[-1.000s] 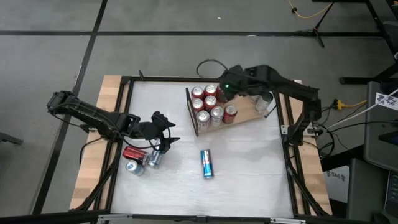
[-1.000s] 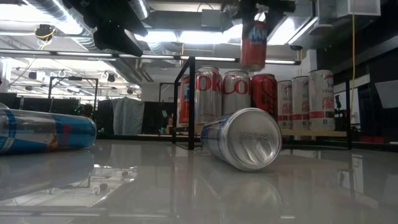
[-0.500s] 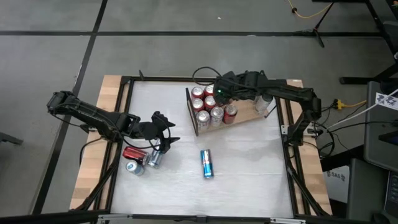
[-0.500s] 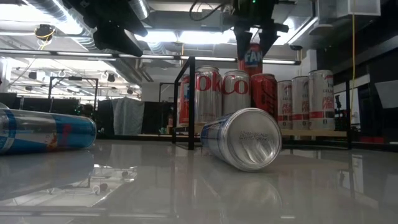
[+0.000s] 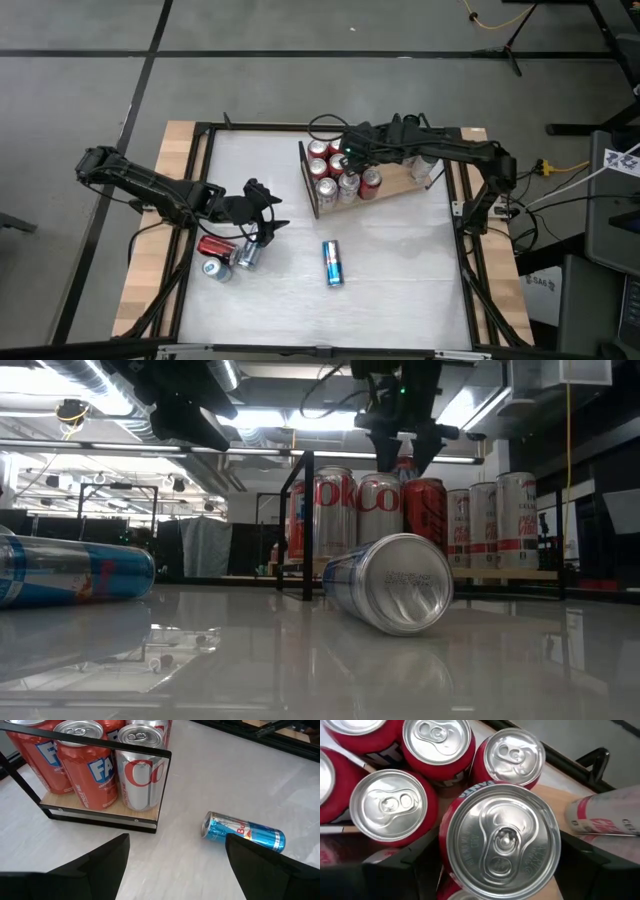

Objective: Place canned beverage on shelf
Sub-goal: Put the orange soda can on the shelf, then put the right blue soda can on the shelf

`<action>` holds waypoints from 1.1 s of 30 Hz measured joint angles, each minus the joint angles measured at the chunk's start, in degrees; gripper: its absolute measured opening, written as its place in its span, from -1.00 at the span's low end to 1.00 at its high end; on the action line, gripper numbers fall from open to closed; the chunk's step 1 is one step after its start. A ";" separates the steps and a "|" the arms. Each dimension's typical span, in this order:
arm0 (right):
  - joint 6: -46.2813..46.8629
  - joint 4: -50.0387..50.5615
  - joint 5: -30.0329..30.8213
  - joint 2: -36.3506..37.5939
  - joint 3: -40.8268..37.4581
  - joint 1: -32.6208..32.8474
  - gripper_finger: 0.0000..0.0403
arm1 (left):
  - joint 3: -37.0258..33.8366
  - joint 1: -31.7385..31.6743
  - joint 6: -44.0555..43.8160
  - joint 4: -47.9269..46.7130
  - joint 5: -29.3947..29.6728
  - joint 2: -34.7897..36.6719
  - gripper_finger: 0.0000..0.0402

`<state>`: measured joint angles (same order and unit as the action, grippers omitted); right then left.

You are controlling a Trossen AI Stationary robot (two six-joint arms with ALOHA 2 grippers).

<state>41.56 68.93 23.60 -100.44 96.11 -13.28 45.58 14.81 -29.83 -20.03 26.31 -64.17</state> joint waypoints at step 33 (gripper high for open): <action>-0.08 -6.36 -2.73 0.15 -5.72 -0.70 0.76 | -0.04 0.02 0.00 1.42 0.06 -6.05 0.59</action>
<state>41.47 62.57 20.87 -100.29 90.39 -13.98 45.54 14.82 -29.83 -18.61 26.37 -70.22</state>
